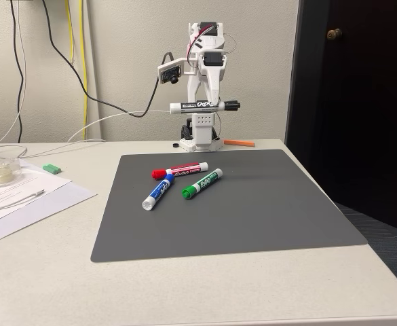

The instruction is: Pick up the black marker.

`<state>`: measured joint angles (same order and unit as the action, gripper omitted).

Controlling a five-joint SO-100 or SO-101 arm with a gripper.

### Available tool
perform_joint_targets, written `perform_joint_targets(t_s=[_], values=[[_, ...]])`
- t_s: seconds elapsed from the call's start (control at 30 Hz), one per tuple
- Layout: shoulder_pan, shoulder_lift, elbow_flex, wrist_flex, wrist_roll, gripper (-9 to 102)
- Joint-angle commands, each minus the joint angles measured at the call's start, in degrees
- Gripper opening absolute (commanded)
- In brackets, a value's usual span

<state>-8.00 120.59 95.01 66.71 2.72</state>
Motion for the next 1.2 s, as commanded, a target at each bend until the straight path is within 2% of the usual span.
perform_joint_targets(t_s=[0.0,0.43,1.17], values=[[-0.1,2.7,0.4,-1.1,0.0,0],[0.9,2.1,0.0,-0.4,1.8,0],[1.3,2.2,-0.3,-0.4,-0.8,0]])
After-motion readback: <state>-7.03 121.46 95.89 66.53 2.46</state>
